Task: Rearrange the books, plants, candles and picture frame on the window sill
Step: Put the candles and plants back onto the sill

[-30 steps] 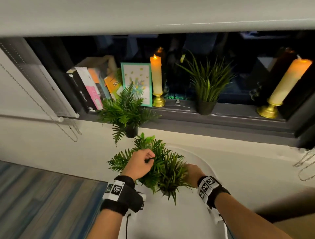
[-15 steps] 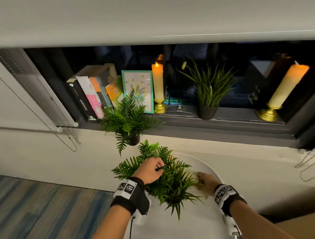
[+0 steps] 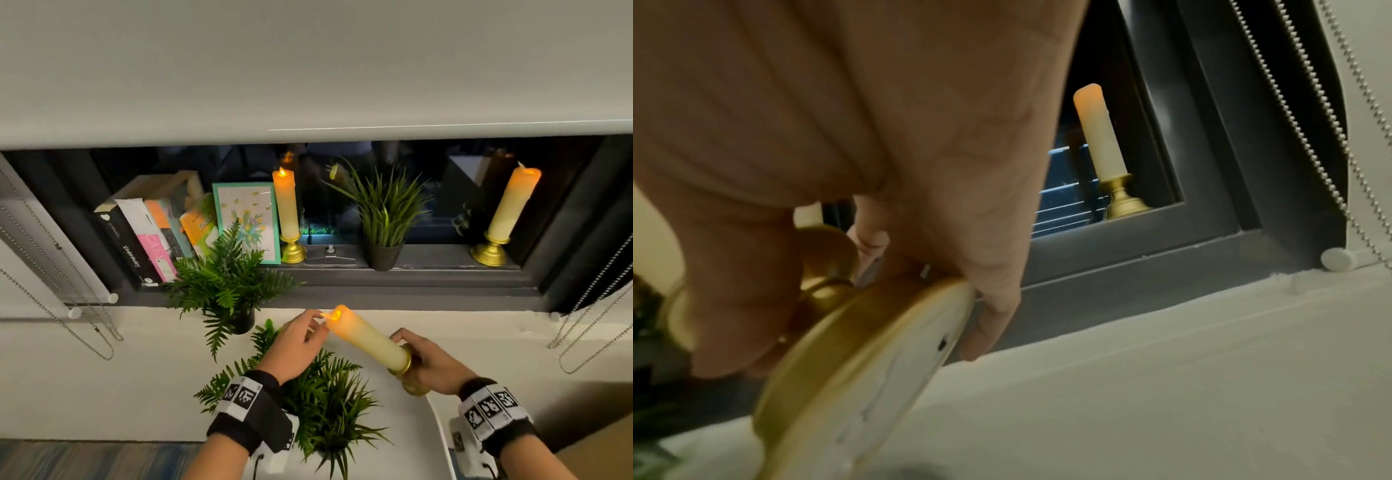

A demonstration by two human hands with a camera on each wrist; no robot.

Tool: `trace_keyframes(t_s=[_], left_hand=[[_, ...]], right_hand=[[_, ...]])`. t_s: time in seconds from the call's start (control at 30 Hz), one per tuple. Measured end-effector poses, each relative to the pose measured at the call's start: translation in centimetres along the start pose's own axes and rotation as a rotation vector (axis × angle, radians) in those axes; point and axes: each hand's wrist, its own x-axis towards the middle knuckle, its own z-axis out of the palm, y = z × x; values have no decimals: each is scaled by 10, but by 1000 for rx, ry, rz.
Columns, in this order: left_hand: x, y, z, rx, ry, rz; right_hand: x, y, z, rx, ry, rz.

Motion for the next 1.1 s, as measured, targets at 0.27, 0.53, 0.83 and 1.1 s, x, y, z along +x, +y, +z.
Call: trace_keyframes(t_s=[0.27, 0.53, 0.83, 1.1], left_hand=[[-4, 57, -9, -229, 147, 223], [6, 71, -8, -197, 292, 352], [17, 68, 0, -126, 278, 335], [54, 50, 10, 87, 139, 242]], right_hand=[[6, -18, 14, 6, 33, -87], [3, -41, 35, 126, -17, -14], [7, -32, -8, 139, 255, -59], [65, -27, -101, 137, 772, -17]])
